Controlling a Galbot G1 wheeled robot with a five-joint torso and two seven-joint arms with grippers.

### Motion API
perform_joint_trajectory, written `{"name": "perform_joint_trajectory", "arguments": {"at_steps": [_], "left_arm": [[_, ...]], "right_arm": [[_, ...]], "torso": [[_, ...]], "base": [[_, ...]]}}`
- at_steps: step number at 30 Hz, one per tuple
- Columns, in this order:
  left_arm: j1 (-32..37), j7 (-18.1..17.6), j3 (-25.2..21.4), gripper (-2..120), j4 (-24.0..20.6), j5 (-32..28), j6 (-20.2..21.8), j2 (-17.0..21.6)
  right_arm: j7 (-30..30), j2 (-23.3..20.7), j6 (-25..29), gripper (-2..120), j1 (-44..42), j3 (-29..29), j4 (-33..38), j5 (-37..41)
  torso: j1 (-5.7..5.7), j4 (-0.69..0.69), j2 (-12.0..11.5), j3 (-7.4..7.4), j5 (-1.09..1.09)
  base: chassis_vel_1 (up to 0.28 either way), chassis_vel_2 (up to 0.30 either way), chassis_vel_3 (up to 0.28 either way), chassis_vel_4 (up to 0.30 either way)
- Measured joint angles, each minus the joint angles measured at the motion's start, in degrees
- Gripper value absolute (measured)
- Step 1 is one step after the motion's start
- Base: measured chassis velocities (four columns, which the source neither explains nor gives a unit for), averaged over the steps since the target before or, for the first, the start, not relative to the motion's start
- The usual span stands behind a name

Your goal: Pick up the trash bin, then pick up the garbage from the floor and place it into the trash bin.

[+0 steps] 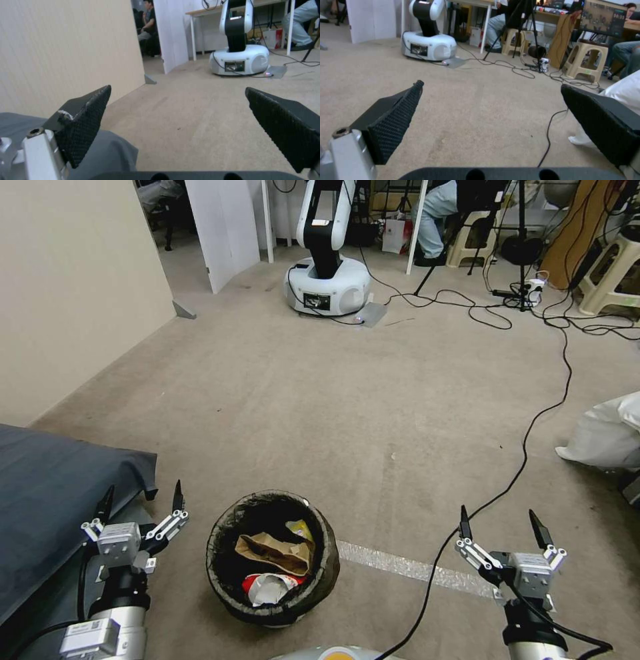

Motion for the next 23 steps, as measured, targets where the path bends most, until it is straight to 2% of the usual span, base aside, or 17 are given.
{"name": "perform_joint_trajectory", "arguments": {"at_steps": [23], "left_arm": [[-0.1, 0.0, 0.0, 100, 0.0, 0.0, 0.5, 0.1]], "right_arm": [[0.0, -0.1, -0.2, 100, 0.1, 0.0, 0.0, 0.0]], "torso": [[0.0, 0.0, 0.0, 0.0, 0.0]], "base": [[0.0, 0.0, 0.0, 0.0]]}}
